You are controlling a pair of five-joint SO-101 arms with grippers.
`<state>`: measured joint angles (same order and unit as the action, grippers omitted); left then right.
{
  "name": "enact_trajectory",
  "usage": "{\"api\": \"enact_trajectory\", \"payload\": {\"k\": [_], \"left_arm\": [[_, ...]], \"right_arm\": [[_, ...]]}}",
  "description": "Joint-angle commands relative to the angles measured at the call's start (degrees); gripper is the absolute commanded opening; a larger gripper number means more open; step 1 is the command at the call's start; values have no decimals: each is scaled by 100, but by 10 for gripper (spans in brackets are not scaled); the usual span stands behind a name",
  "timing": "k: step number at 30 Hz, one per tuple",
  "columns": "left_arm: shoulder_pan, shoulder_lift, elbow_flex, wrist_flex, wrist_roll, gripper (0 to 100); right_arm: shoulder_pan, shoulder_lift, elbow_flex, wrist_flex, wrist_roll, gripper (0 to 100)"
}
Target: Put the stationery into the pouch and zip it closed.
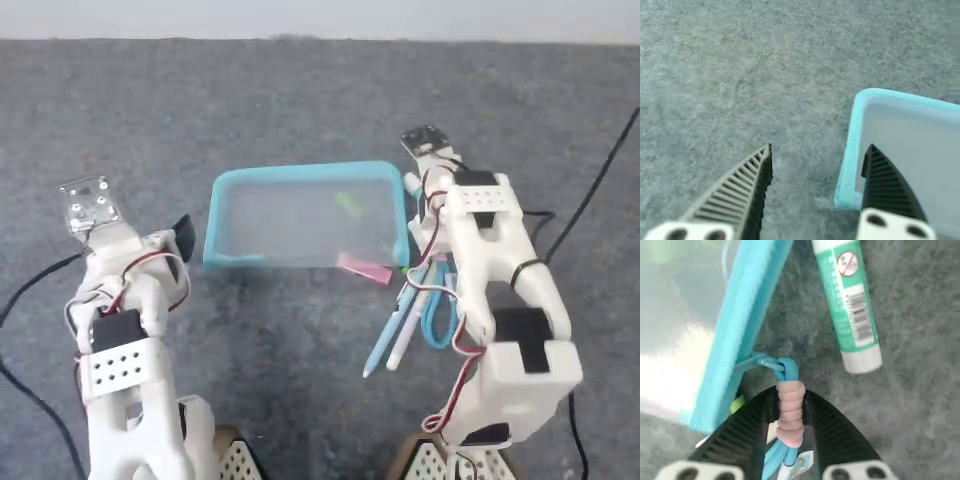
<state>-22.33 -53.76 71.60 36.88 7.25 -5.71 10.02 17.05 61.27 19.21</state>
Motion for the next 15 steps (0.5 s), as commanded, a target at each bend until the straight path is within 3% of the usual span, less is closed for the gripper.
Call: {"api": "enact_trajectory", "payload": {"k": [1, 8, 15], "left_arm": [[466, 53, -13, -167, -440, 275], [1371, 9, 268, -158, -1125, 276], [1881, -9, 251, 123, -1231, 386]], "right_arm": [[92, -1165, -26, 251, -369, 7], [-409, -3653, 2057, -637, -220, 6], [-1596, -5815, 3103, -242, 246, 6]]}}
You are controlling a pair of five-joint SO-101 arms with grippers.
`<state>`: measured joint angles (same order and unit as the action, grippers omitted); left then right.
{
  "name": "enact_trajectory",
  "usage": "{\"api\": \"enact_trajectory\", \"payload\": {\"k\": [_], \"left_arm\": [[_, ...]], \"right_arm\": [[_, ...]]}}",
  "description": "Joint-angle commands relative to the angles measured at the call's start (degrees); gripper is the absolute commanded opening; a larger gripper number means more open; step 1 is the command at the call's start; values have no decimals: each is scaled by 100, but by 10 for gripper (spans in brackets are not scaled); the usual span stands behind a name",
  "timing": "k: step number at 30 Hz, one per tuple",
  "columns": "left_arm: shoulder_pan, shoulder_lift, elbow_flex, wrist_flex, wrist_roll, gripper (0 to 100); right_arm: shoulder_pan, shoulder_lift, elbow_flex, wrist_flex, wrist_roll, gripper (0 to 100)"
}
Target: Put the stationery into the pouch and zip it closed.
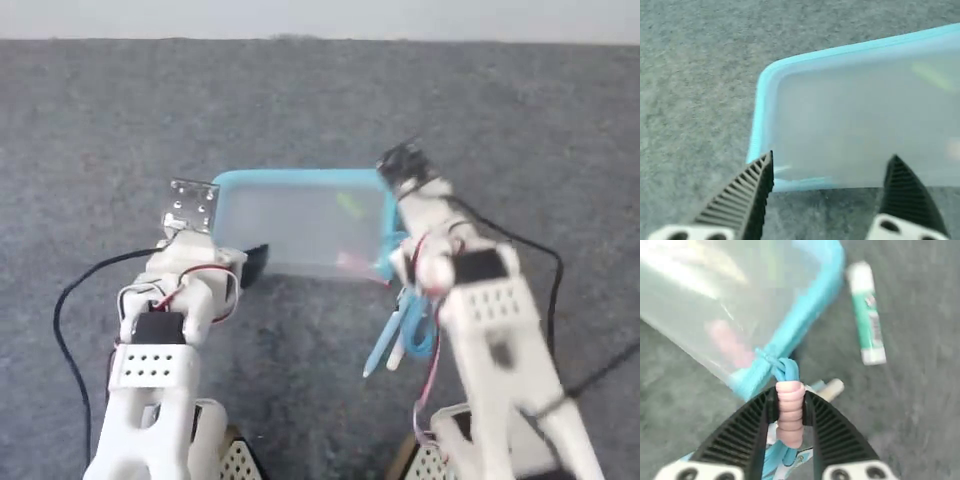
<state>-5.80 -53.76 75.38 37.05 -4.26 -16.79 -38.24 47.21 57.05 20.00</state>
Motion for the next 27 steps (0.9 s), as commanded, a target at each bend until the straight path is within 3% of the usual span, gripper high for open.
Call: {"api": "enact_trajectory", "payload": {"k": [1, 6, 11, 15, 19, 27], "left_arm": [[281, -62, -154, 193, -79, 387], [369, -1143, -198, 1029, -97, 387], [879, -3464, -198, 2549, -229, 387], [870, -4774, 84, 2857, -527, 387], [897, -4835, 4, 2919, -554, 387], [1618, -4176, 22, 2743, -563, 387]], "right_arm": [[-699, -1218, 123, 321, 273, 6], [-1543, -1912, 123, 699, 396, 6], [-1604, -1613, -123, 734, 396, 6], [-1771, -1200, -501, 734, 396, 6], [-1798, -497, -1029, 716, 316, 6], [-2062, 646, -1767, 734, -237, 6]]}}
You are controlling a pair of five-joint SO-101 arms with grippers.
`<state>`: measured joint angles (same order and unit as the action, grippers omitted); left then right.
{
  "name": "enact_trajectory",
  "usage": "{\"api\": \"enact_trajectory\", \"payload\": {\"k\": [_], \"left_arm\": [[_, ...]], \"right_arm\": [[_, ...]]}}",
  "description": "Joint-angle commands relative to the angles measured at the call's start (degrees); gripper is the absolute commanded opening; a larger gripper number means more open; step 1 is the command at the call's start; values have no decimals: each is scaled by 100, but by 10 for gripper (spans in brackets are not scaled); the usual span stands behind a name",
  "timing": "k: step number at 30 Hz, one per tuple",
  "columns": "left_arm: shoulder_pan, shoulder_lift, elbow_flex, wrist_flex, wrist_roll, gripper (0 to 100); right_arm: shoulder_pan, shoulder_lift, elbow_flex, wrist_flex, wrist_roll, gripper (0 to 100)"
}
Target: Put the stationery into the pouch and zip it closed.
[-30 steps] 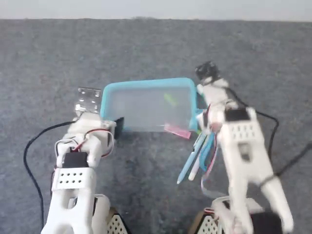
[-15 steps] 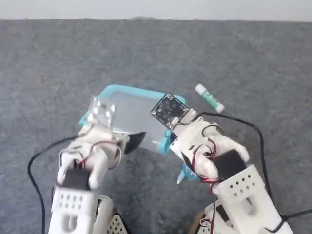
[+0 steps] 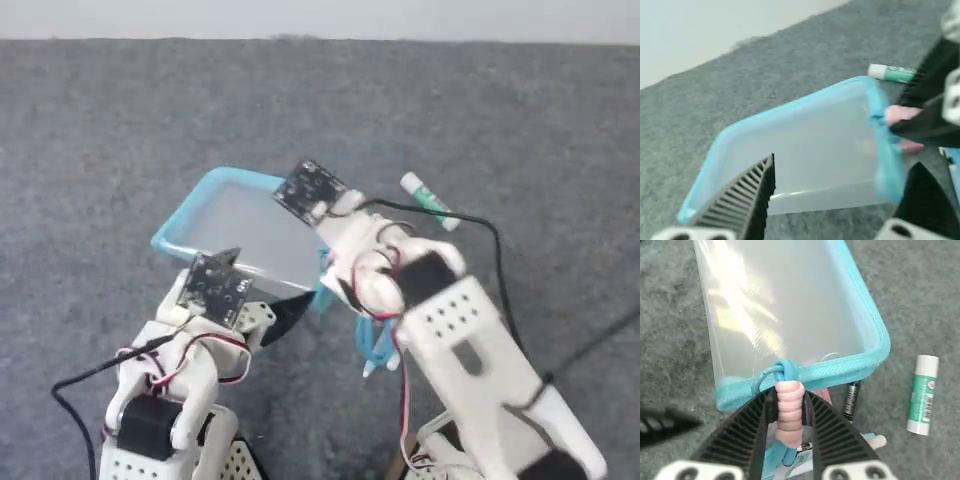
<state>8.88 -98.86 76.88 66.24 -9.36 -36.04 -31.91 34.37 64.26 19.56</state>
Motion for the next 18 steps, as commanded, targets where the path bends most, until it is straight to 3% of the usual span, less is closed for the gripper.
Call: {"api": "enact_trajectory", "payload": {"k": [1, 9, 18], "left_arm": [[167, 422, -101, -229, -53, 387], [202, 765, 119, -492, -132, 387], [-651, 774, 418, -862, -448, 386]], "right_arm": [[-171, 13, -492, 13, -246, 6], [-268, 13, -501, 31, -404, 6], [-31, 13, -580, 303, -387, 6]]}}
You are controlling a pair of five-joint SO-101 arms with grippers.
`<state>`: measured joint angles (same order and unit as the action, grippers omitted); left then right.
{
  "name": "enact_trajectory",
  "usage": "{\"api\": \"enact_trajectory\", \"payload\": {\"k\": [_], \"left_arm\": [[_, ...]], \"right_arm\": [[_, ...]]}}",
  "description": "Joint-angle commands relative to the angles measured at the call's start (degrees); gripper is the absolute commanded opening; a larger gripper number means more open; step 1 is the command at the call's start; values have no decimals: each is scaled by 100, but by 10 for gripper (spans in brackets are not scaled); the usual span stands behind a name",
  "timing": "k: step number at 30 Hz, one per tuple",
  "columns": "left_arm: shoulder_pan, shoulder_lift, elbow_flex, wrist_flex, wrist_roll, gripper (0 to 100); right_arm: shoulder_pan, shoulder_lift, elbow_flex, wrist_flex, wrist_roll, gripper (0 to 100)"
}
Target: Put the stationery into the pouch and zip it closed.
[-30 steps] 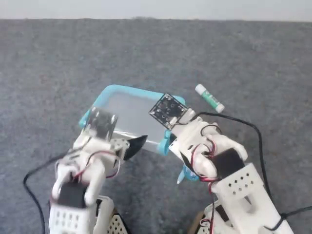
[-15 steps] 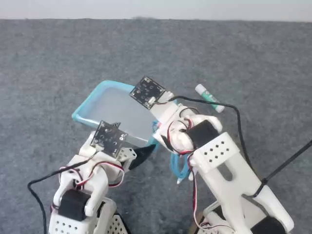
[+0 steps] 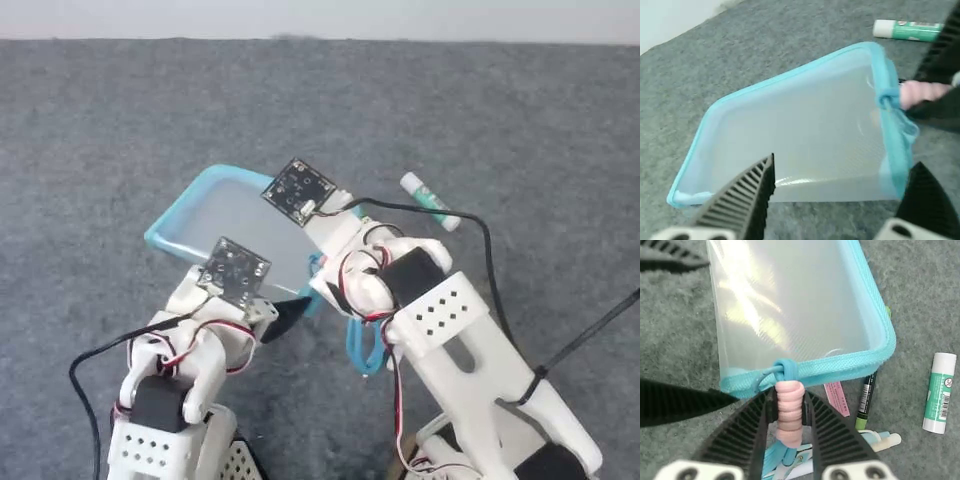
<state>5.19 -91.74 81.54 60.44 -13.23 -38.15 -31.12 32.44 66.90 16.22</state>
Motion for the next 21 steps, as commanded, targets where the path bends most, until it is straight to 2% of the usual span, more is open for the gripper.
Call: {"api": "enact_trajectory", "payload": {"k": [1, 9, 15, 21], "left_arm": [[-343, 62, -31, -316, -62, 386], [-615, 70, 48, -501, -53, 363], [475, 18, -356, 62, 176, 363], [519, 18, -400, 53, 273, 373]], "right_arm": [[295, -75, -387, 48, -53, 6], [743, -752, -202, 127, -44, 6], [233, -637, -18, -13, -70, 6], [66, -303, -53, -154, -79, 6]]}}
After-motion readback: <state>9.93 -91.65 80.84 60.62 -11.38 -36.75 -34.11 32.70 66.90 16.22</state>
